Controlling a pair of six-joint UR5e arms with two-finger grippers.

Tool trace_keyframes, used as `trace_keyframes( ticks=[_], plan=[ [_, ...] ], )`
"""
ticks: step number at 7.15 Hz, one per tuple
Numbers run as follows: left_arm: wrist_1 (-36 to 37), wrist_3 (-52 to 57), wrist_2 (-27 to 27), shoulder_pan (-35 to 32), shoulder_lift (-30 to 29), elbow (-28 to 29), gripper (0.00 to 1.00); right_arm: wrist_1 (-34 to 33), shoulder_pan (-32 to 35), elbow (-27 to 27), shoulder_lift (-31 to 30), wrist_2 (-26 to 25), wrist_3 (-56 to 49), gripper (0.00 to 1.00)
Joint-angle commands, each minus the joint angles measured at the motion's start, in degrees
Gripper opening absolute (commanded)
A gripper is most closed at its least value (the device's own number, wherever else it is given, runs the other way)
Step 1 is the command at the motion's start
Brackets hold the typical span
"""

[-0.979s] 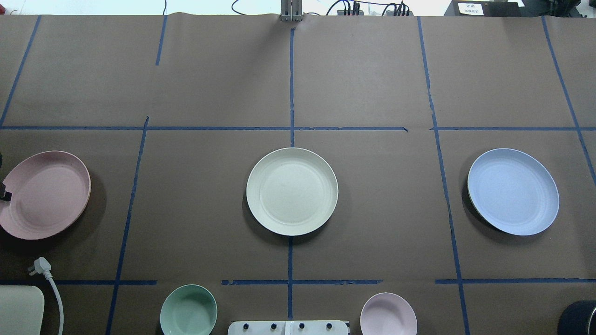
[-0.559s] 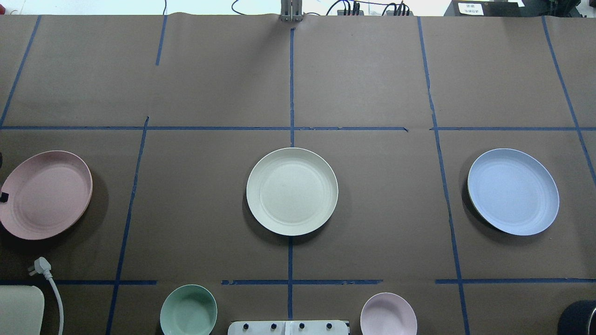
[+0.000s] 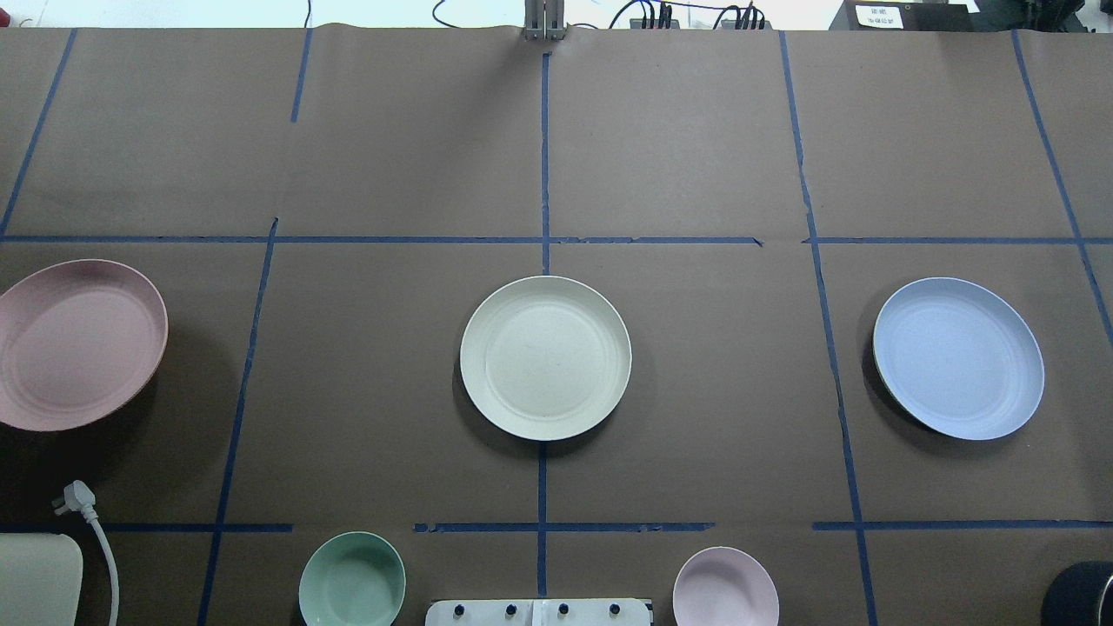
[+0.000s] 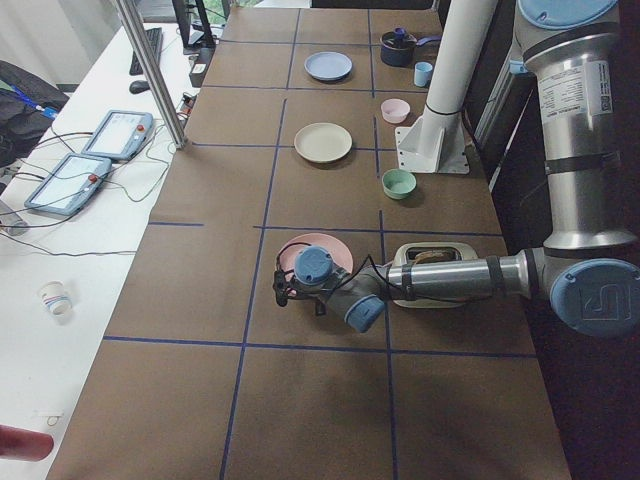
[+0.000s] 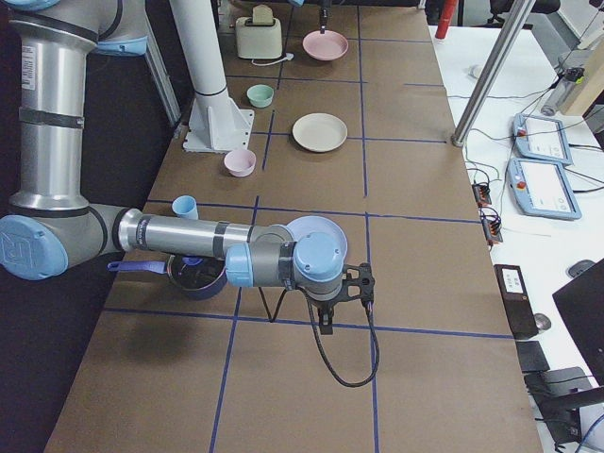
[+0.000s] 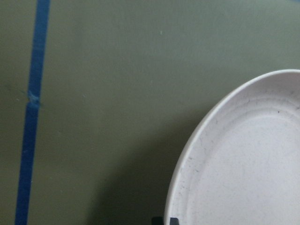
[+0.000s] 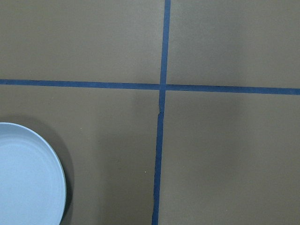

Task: Stack three plates with pink and blue
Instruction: 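Grasp the pink plate rim with the left gripper and lift it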

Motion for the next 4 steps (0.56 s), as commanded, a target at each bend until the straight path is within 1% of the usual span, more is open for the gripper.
trace_keyframes(
  ticks=[1,2,3,4],
  plan=[
    [1.28,-1.01,-1.82,-1.7,-0.39,-5.38,0.0,-0.14,-0.27,0.19,0.21,0.13,0.09,1.0],
    [5.12,-6.33,-1.56,-0.92,-2.39,-8.98,0.0,-0.06,-1.57,0.54,0.3,-0.13,0.0,1.0],
    [6.81,-11.95,-1.38,2.31,-5.28,-11.71,0.0,-0.23,-1.59,2.46,1.17,-0.13,0.0,1.0],
    [6.83,-18.88,-1.38,5.04,-8.71,-12.78,0.0,0.03,-1.59,2.91,1.26,0.13,0.0,1.0]
  ],
)
